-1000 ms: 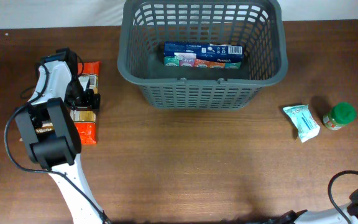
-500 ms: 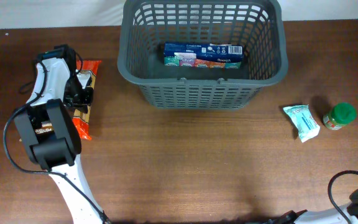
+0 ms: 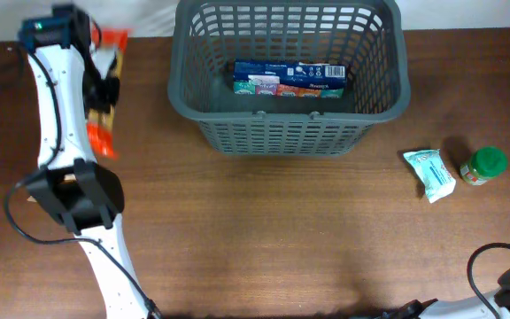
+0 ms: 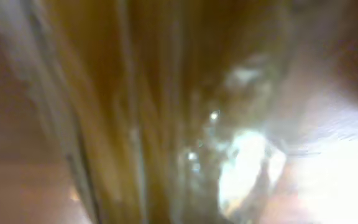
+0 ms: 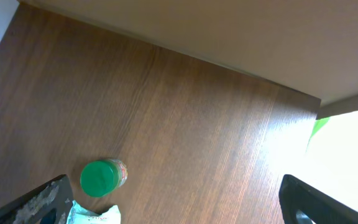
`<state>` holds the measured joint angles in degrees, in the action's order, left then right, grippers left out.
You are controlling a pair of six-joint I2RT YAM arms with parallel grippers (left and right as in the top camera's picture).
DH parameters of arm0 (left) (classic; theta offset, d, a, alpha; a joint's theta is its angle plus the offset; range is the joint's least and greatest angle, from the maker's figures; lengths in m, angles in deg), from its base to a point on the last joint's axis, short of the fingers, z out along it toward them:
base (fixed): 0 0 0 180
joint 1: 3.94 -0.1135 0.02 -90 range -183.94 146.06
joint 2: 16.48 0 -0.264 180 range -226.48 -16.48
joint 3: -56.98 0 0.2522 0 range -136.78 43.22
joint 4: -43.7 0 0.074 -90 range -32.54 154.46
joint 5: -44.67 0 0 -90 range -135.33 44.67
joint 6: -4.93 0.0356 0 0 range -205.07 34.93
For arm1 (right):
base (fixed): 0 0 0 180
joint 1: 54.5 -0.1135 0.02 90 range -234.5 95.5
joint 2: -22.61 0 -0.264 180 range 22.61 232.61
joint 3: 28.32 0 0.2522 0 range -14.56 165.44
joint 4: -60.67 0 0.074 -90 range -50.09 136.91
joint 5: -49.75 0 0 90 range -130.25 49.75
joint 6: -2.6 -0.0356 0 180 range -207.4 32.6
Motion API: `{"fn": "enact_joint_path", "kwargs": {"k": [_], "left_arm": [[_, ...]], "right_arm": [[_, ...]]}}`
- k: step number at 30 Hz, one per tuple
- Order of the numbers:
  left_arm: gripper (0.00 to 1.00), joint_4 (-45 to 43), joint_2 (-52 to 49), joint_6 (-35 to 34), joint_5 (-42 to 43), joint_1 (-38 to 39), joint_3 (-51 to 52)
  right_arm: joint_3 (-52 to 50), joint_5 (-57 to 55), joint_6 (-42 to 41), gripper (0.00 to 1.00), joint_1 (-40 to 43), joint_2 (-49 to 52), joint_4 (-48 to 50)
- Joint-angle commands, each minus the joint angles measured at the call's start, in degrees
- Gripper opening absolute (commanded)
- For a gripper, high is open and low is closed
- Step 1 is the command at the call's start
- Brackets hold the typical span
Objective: Pack container
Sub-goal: 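Grasp the orange-red pasta box with the left gripper and lift, then lower the pasta box into the basket and open the left gripper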
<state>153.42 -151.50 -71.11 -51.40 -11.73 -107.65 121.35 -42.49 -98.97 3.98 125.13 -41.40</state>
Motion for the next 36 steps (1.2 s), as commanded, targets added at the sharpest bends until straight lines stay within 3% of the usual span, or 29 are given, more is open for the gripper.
{"fn": "enact_joint_path", "kwargs": {"k": [1, 5, 9, 14, 21, 29, 36], "left_arm": [[0.02, 0.3, 9.8, 1.2, 0.7, 5.3, -11.4], [0.02, -1.3, 14.5, 6.3, 0.7, 12.7, -18.6], [0.02, -2.8, 16.6, 17.0, 0.8, 20.6, -20.4], [0.02, -2.7, 16.4, 32.8, 0.9, 30.4, -19.0], [0.02, -7.2, 13.0, 45.7, 1.0, 37.4, -11.8], [0.02, -13.0, 5.5, 46.4, 4.0, 37.6, -1.6], [0.02, -14.3, -3.3, 46.4, 0.7, 37.5, 3.0]], "right_arm": [[0.1, 0.1, -0.1, 0.99, 0.1, 0.2, 0.0], [0.1, 0.1, -0.1, 0.99, 0.1, 0.2, 0.0], [0.1, 0.1, -0.1, 0.99, 0.1, 0.2, 0.0], [0.1, 0.1, -0.1, 0.99, 0.1, 0.2, 0.0], [0.1, 0.1, -0.1, 0.99, 0.1, 0.2, 0.0], [0.1, 0.1, -0.1, 0.99, 0.1, 0.2, 0.0], [0.1, 0.1, -0.1, 0.99, 0.1, 0.2, 0.0]]}}
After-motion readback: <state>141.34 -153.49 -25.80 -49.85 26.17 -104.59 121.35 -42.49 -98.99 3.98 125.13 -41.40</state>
